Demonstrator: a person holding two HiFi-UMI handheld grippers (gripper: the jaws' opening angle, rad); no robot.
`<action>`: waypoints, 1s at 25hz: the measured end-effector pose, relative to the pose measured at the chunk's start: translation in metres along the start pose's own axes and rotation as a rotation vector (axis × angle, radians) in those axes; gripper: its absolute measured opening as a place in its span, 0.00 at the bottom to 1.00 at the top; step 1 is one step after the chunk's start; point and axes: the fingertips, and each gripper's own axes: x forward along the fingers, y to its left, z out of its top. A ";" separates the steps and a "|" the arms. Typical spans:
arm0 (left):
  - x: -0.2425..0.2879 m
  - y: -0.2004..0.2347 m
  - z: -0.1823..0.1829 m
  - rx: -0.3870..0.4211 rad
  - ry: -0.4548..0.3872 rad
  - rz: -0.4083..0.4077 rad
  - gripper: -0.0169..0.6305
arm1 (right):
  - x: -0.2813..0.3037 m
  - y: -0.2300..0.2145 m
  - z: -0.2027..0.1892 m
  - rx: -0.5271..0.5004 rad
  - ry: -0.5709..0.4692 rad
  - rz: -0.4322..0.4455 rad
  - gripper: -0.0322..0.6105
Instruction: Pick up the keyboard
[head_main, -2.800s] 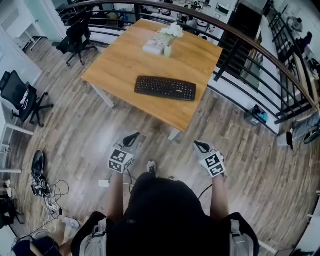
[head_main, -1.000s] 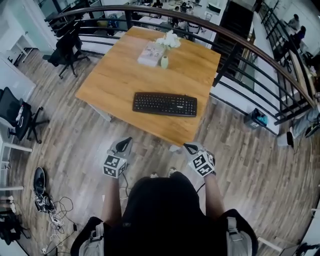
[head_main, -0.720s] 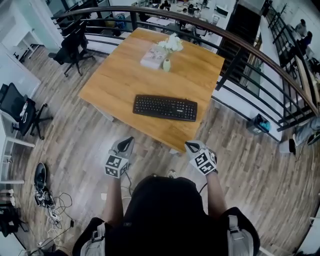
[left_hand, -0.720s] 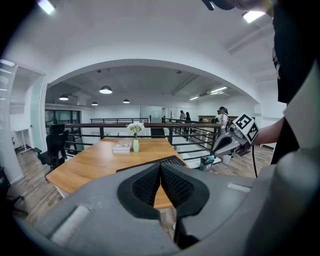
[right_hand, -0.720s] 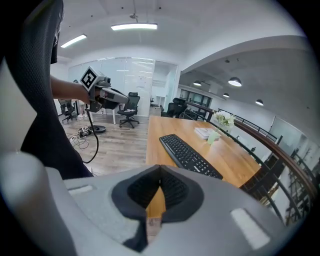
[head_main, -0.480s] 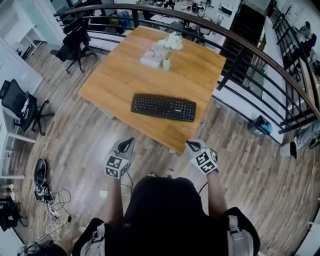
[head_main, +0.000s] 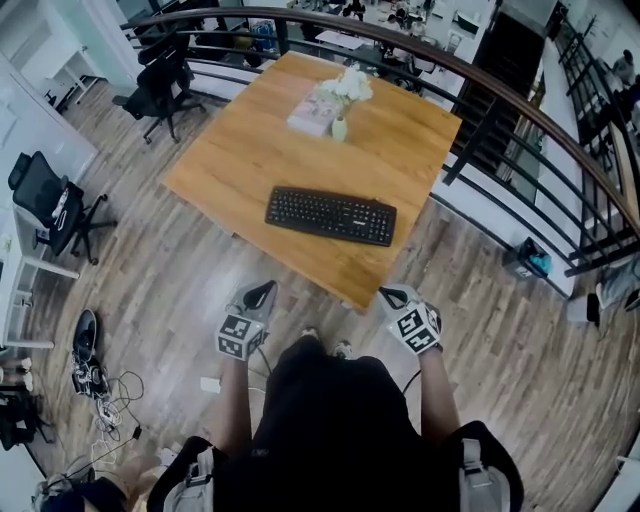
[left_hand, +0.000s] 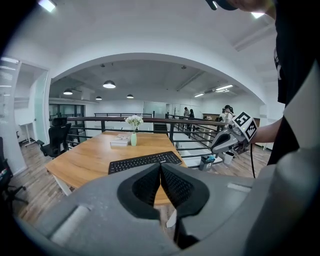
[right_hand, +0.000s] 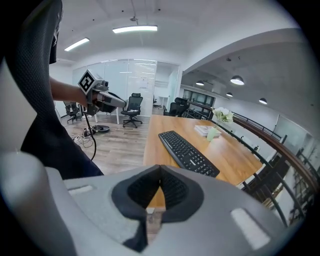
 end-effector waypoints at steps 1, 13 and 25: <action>0.002 0.000 0.001 -0.001 -0.002 -0.002 0.04 | 0.001 -0.002 0.002 -0.004 -0.004 -0.001 0.05; 0.050 0.056 0.005 -0.048 -0.005 -0.029 0.04 | 0.039 -0.033 0.018 -0.009 0.060 -0.011 0.05; 0.127 0.141 0.039 -0.038 -0.006 -0.081 0.04 | 0.095 -0.108 0.056 0.048 0.071 -0.069 0.05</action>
